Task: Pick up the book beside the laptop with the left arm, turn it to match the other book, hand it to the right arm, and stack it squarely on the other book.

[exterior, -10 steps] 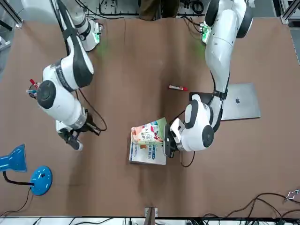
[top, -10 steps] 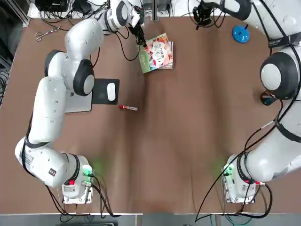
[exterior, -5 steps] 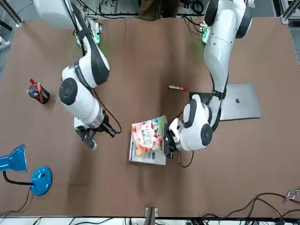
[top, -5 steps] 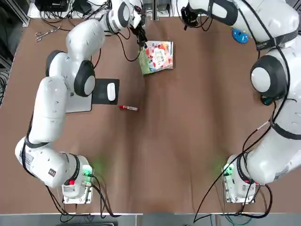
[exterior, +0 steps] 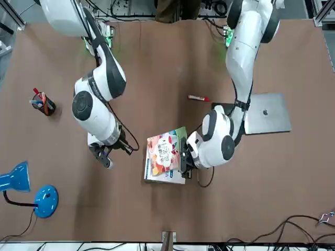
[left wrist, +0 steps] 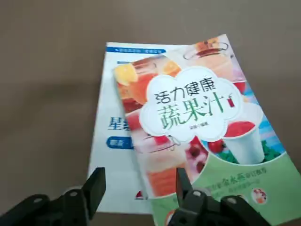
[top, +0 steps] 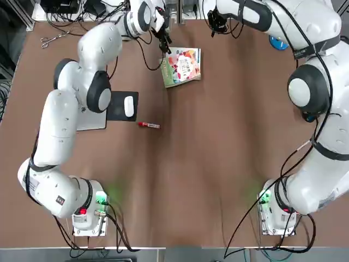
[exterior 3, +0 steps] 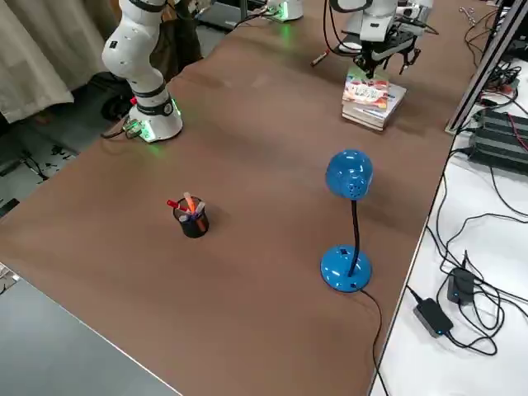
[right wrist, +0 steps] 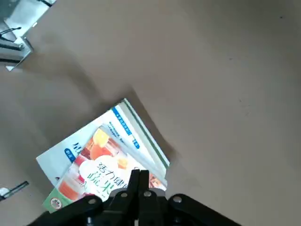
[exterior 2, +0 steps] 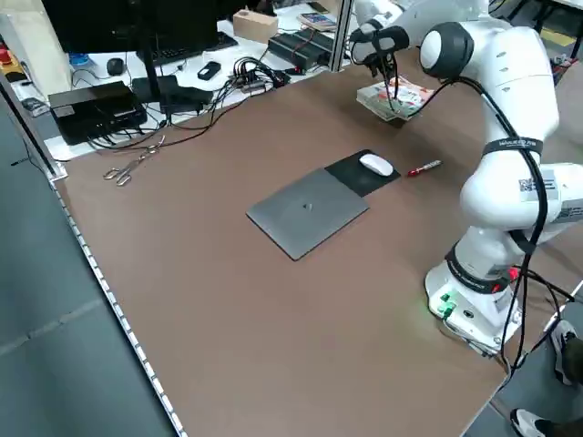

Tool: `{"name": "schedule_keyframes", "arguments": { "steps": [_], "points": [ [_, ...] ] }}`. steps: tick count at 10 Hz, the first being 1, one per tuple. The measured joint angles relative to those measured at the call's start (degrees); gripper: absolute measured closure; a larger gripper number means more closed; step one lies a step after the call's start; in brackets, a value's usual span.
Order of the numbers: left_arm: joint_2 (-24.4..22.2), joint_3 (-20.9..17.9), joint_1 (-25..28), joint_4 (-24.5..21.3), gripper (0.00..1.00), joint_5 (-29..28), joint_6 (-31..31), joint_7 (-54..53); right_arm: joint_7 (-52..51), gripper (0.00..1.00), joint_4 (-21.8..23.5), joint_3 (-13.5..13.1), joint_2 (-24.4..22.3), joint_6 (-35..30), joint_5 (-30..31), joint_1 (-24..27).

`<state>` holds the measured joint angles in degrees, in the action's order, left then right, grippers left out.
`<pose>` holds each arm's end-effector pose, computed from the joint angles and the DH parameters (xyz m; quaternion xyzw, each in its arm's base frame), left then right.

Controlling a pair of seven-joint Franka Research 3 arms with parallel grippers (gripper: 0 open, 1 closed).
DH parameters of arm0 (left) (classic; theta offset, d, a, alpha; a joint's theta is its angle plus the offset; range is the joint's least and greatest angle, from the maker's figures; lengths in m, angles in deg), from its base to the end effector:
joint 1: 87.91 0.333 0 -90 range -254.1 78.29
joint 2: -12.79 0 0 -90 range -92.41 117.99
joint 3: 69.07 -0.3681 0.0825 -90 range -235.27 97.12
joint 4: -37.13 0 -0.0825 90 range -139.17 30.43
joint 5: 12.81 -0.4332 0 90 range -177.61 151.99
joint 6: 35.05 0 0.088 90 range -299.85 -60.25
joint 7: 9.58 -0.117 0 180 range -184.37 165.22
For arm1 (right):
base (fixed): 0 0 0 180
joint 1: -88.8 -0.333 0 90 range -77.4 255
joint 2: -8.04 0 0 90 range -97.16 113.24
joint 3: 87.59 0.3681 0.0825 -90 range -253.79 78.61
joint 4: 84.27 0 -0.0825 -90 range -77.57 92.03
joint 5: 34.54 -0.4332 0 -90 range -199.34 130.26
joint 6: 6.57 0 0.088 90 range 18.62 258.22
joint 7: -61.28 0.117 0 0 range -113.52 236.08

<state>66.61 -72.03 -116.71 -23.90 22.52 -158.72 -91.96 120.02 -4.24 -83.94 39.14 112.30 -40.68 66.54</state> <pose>0.7739 -0.4244 0.2819 0.6715 -0.6951 0.1816 0.1813 0.7191 0.3451 0.4235 -0.9467 0.3084 -0.0066 0.0934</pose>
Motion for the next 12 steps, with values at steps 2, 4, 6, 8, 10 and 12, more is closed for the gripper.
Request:
{"name": "schedule_keyframes", "arguments": {
  "steps": [2, 4, 6, 8, 10, 12],
  "points": [
    [-3.31, -0.35, 1.99, 0.76, 0.33, -0.05, 4.47, 8.82, 1.89, 0.98, -0.01, 0.01, 0.73, 1.61, -0.02, -0.88],
    [-8.12, -0.45, 5.78, 0.85, 0.36, -0.23, 10.85, 21.84, 6.44, 0.98, 0.01, 0.11, 2.33, 5.66, -0.16, -2.89],
    [-12.38, -0.71, 8.79, 0.71, 0.37, -0.74, 18.11, 32.20, 13.63, 0.98, 0.07, 0.20, 5.85, 14.87, -0.19, -6.89],
    [-16.35, -0.98, 11.11, 0.64, 0.34, -6.06, 25.56, 42.71, 16.62, 0.98, 0.03, 0.19, 9.56, 22.28, -0.19, -10.22],
    [-20.70, -1.24, 12.85, 0.57, 0.26, -10.76, 31.11, 51.99, 17.01, 0.98, -1.54, 0.18, 12.34, 26.92, -0.19, -12.11],
    [-24.89, -1.44, 15.76, 0.52, 0.00, -14.25, 35.72, 55.04, 17.06, 0.98, -7.06, 0.15, 16.98, 27.32, -0.18, -14.00]
  ]
}}
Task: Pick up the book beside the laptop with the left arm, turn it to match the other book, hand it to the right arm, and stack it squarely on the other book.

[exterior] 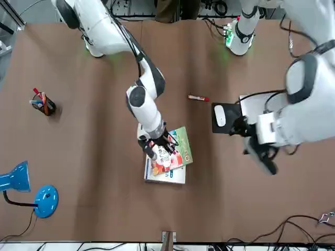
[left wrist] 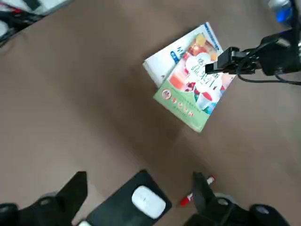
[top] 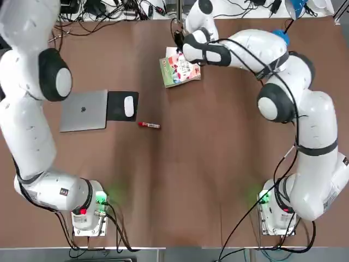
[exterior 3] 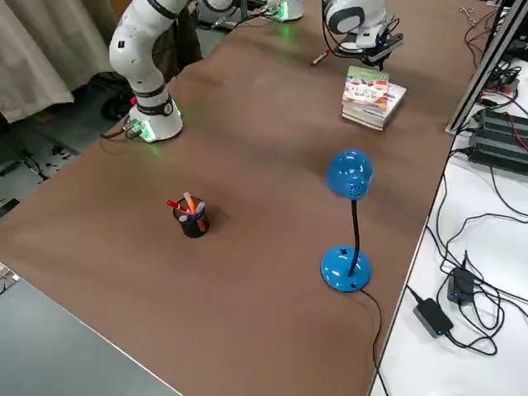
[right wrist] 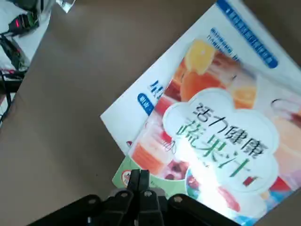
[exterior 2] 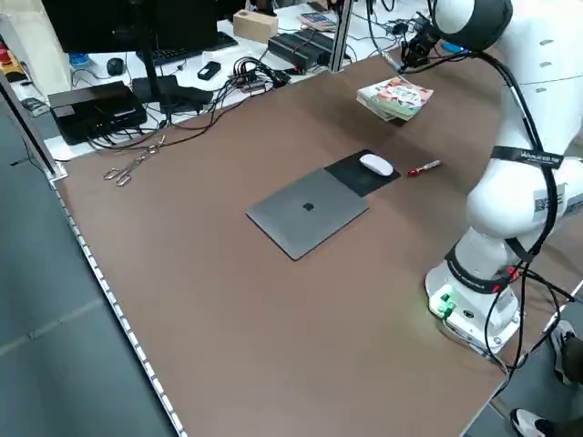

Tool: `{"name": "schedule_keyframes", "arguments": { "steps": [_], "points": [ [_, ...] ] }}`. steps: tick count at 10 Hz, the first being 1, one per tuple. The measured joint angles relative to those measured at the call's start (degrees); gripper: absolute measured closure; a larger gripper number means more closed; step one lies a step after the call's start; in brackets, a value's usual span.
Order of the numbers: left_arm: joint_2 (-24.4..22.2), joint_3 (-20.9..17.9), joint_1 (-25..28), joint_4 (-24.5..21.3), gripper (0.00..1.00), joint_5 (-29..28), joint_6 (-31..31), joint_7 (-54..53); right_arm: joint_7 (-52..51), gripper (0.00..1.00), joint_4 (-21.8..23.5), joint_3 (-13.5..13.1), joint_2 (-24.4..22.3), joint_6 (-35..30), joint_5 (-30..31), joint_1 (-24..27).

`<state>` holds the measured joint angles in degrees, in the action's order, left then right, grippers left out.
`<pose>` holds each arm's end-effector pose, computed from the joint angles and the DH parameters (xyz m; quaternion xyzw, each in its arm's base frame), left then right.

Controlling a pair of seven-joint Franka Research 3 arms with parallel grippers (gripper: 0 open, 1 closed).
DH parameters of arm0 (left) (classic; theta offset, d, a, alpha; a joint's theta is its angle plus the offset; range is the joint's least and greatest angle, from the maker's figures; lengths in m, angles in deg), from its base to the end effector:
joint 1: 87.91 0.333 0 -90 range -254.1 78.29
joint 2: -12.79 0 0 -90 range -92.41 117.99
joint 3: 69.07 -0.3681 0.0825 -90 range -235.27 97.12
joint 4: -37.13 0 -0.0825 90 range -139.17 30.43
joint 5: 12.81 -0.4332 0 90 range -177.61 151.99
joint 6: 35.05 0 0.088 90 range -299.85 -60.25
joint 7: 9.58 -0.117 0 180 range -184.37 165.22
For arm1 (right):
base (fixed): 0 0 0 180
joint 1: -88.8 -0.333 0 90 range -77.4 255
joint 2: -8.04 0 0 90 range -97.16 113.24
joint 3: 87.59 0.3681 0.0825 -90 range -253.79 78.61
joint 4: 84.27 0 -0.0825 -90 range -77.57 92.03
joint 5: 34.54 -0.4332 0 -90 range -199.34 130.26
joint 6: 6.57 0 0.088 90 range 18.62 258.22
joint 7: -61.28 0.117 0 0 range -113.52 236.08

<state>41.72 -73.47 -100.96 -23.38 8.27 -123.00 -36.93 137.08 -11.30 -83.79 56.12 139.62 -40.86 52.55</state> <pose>0.7489 -0.1747 0.5900 0.9353 -0.3131 0.0139 0.1645 0.6792 0.5470 0.2972 -0.9091 0.3500 -0.0633 0.2170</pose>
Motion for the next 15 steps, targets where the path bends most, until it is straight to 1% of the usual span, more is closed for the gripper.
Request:
{"name": "schedule_keyframes", "arguments": {
  "steps": [1, 3, 4, 5, 8, 11, 12, 13, 14, 15],
  "points": [
    [-1.95, -0.08, 0.95, -0.05, 0.00, -3.96, 2.52, 3.51, 0.00, 0.98, -2.40, -0.05, 2.68, 0.18, 0.00, -0.63],
    [-4.84, -0.11, 0.98, -0.45, 0.00, -11.03, 5.49, 15.74, 0.00, 0.98, -5.49, -0.15, 6.92, 1.50, 0.02, -1.50],
    [-6.39, -0.10, 0.86, -1.46, 0.00, -13.23, 6.14, 19.34, 0.00, 0.98, -6.18, -0.22, 8.05, 1.62, 0.03, -1.76],
    [-8.64, -0.16, 1.06, -3.55, 0.01, -14.61, 6.26, 21.83, 0.00, 0.98, -6.51, -0.26, 8.90, 2.32, 0.03, -1.79],
    [-15.80, -0.39, 4.75, -10.82, 0.01, -15.44, 6.07, 23.54, -0.01, 0.98, -6.81, -0.41, 11.20, 6.87, 0.03, -1.83],
    [-22.52, -0.48, 6.13, -21.84, 0.05, -15.76, 2.66, 28.41, -0.01, 0.98, -6.94, -0.56, 11.55, 7.94, 0.03, -1.80],
    [-23.42, -0.37, 6.13, -23.71, 0.10, -16.49, 2.03, 29.96, -0.01, 0.98, -7.07, -0.64, 11.90, 8.98, 0.03, -1.74],
    [-23.73, -0.09, 6.23, -24.57, 0.11, -17.13, 1.71, 30.63, -0.01, 0.98, -7.22, -0.70, 12.10, 9.47, 0.02, -1.63],
    [-23.83, 1.35, 7.49, -24.97, 0.09, -17.36, 1.18, 30.77, -0.01, 0.98, -7.36, -0.71, 12.22, 9.65, 0.02, -1.38],
    [-23.91, 3.86, 9.98, -25.18, 0.08, -17.40, 0.42, 30.70, -0.01, 0.98, -7.44, -0.72, 12.28, 9.74, 0.02, -1.06]
  ]
}}
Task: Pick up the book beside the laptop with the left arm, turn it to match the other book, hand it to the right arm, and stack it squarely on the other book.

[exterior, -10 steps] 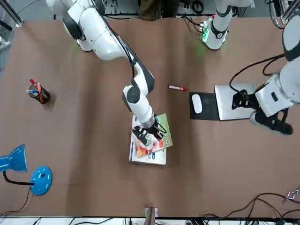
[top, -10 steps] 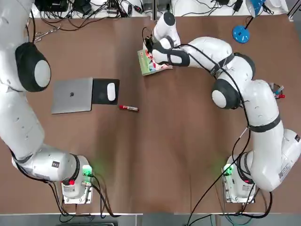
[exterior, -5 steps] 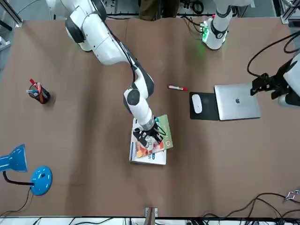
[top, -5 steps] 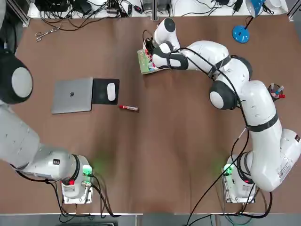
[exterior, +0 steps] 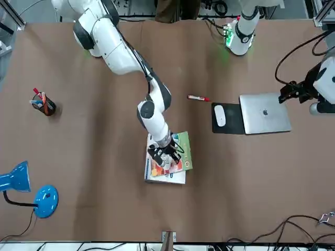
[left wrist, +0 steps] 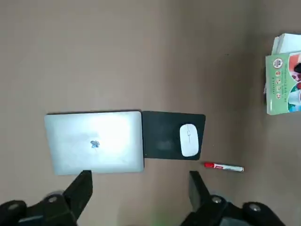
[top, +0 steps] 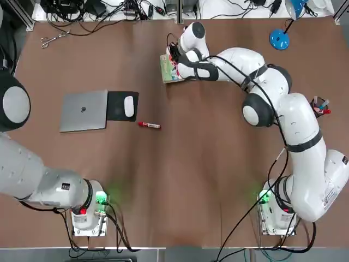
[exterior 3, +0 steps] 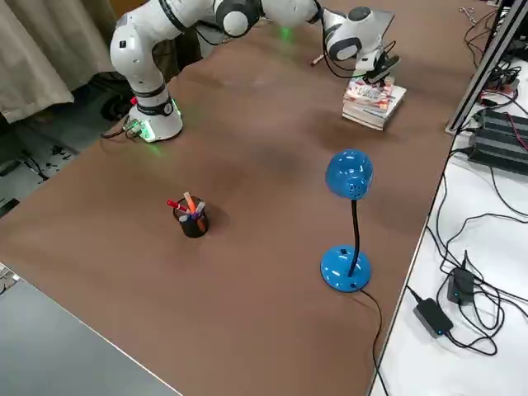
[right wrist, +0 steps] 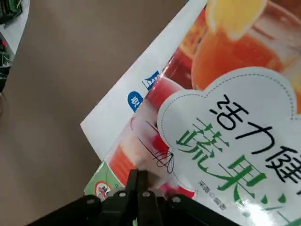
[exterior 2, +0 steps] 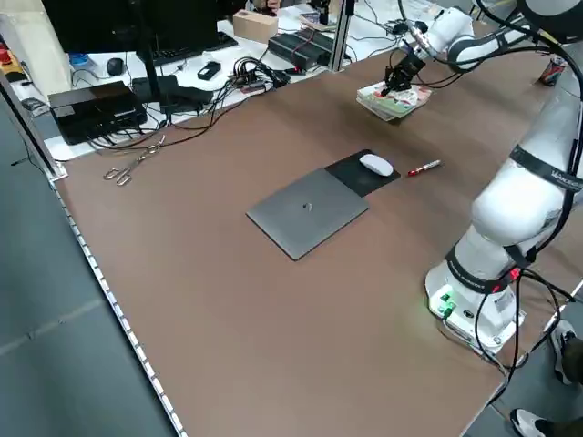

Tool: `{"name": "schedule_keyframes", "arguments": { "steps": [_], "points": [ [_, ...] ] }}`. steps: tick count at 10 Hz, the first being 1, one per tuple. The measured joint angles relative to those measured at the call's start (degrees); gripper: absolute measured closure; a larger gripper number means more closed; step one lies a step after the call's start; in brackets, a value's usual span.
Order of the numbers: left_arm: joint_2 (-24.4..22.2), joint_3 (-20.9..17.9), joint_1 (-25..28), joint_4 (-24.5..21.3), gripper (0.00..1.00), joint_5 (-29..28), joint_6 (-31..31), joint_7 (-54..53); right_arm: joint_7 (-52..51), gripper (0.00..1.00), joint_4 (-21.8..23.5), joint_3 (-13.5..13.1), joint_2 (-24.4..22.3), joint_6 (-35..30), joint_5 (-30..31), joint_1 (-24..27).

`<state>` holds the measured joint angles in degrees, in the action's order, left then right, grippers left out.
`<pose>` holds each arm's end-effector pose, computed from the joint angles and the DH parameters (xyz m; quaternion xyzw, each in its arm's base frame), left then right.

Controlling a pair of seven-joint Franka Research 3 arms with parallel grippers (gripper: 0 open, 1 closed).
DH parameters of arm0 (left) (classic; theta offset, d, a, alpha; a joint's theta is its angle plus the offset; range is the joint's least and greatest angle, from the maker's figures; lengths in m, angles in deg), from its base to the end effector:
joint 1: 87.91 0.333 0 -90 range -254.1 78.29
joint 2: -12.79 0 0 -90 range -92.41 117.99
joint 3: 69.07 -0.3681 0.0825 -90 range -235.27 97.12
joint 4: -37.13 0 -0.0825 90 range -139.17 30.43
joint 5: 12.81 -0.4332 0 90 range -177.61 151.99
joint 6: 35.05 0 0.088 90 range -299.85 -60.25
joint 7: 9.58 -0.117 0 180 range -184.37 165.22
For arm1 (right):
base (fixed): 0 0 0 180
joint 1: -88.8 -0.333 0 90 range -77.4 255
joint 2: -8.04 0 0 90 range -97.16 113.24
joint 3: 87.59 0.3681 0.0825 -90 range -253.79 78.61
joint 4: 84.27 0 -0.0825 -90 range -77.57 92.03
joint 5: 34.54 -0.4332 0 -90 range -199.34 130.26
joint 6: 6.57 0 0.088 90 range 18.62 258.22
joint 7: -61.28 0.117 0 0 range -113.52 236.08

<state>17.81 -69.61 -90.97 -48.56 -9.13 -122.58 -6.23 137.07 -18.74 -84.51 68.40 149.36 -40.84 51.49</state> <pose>0.6290 -0.0357 0.6481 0.9991 0.0067 -0.0293 0.0302 0.6953 0.5632 0.1994 -0.8981 0.3515 -0.0912 0.2480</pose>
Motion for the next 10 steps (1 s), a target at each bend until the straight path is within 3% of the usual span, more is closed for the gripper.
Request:
{"name": "schedule_keyframes", "arguments": {
  "steps": [4, 10],
  "points": [
    [-0.01, 2.44, 1.61, -0.97, 0.03, -0.27, -6.00, -2.73, -0.01, 0.98, -0.08, -0.06, 0.07, 0.18, 0.00, 1.28],
    [0.19, 3.34, 1.49, -1.47, 0.05, -3.07, -7.60, -3.19, -1.16, 0.98, -0.08, -0.27, 0.80, 3.22, 0.00, 1.80]
  ]
}}
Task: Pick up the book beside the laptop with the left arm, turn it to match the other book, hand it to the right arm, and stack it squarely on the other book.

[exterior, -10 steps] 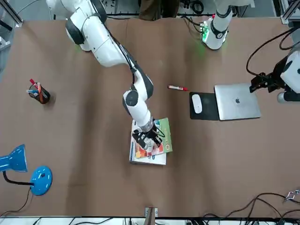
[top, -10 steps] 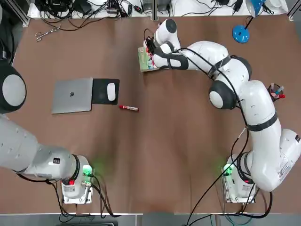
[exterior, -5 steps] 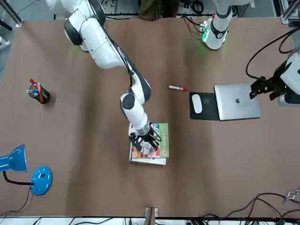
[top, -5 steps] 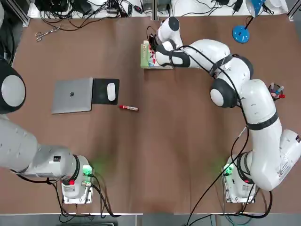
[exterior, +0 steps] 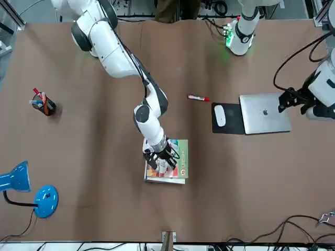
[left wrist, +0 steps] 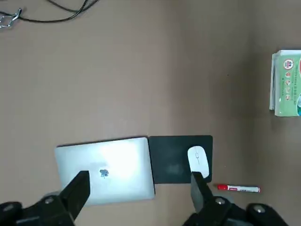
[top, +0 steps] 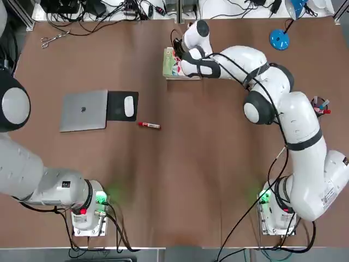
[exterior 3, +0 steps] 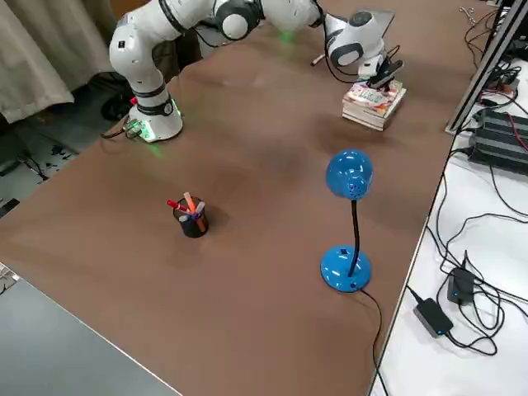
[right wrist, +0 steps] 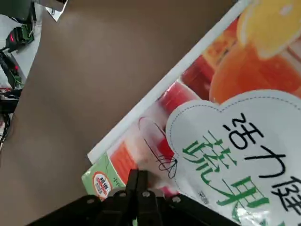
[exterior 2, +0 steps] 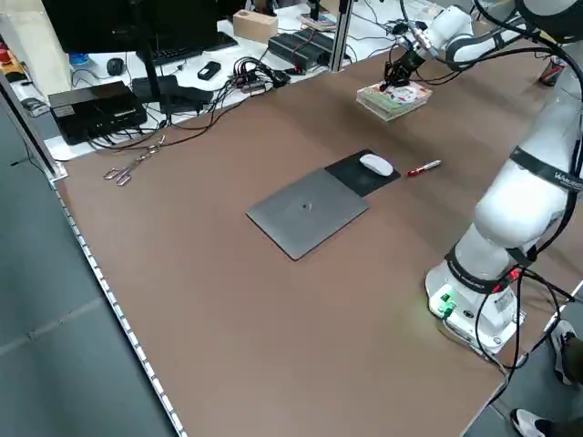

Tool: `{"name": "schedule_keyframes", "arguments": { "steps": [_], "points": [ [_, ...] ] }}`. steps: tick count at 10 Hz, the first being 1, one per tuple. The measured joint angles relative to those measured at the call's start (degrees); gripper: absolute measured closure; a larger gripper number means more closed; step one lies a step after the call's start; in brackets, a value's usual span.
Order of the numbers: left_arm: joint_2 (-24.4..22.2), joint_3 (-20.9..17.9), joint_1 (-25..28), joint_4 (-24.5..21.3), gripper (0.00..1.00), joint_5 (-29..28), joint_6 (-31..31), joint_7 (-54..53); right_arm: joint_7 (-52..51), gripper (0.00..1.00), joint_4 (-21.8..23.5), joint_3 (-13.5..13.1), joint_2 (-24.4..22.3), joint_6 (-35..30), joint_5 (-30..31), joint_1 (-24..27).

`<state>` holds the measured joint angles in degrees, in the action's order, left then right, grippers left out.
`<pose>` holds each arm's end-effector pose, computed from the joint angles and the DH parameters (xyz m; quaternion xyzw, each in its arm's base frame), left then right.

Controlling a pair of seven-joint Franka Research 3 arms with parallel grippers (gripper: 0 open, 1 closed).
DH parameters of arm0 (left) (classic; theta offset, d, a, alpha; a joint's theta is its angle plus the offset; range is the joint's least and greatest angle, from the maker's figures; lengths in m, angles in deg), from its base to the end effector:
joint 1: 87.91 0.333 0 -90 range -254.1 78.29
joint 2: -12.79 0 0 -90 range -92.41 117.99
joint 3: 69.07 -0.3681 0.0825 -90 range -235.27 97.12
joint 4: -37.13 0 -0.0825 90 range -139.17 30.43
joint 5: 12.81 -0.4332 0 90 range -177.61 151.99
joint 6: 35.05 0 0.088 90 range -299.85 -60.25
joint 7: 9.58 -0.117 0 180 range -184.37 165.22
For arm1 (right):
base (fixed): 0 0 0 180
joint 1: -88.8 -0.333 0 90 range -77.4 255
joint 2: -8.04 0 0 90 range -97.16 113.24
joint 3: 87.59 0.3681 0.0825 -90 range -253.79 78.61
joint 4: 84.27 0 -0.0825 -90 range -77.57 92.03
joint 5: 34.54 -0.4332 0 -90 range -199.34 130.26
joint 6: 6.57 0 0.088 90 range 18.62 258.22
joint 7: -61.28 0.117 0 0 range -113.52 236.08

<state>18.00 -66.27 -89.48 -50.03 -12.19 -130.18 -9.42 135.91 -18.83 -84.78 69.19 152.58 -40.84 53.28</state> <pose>0.6435 -0.0488 0.6441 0.9990 -0.0362 0.0238 0.0086 0.7161 0.5390 0.1953 -0.8898 0.3569 -0.1127 0.2610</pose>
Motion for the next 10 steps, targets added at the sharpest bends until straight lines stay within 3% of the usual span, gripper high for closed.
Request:
{"name": "schedule_keyframes", "arguments": {
  "steps": [10],
  "points": [
    [0.02, -0.20, 0.48, 0.18, 0.00, 0.00, -0.13, 0.04, -0.92, 0.98, -1.38, 0.00, 0.57, 0.63, 0.00, 0.07]
  ]
}}
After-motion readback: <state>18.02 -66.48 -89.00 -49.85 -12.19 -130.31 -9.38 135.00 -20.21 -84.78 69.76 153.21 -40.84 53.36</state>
